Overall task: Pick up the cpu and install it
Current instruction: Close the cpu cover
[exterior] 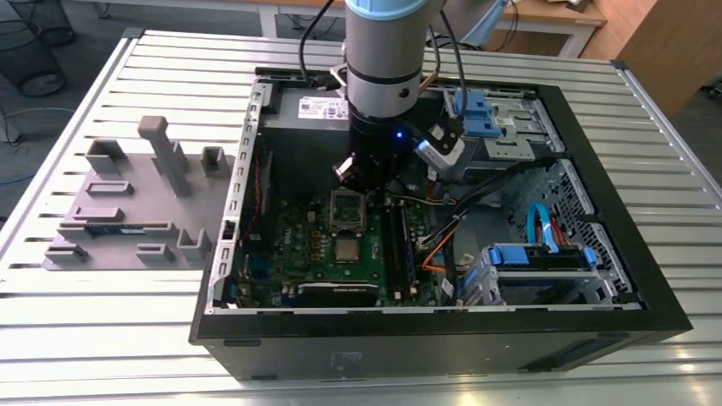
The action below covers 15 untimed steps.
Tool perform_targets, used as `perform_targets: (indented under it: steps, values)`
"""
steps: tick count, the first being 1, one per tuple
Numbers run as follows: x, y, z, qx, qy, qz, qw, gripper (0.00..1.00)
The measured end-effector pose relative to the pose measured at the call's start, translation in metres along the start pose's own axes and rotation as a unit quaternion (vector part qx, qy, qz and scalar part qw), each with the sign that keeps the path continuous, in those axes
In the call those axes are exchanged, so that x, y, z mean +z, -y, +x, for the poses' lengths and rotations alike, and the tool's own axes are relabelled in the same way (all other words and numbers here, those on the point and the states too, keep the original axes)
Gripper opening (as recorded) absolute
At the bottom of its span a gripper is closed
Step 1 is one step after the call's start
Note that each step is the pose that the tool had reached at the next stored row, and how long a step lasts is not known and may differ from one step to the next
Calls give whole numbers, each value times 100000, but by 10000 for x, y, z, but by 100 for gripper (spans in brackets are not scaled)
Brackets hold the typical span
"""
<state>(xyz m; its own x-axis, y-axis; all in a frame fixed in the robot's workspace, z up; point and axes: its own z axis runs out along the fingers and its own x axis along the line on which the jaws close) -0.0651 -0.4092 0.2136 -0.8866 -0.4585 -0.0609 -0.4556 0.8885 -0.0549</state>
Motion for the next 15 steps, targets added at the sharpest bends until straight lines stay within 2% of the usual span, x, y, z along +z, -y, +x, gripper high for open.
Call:
perform_targets:
  steps: [6,15]
  values:
    - [-4,0,0,0,-6,8,100000,11]
    - [-65,-1,7,-46,-46,78,100000,11]
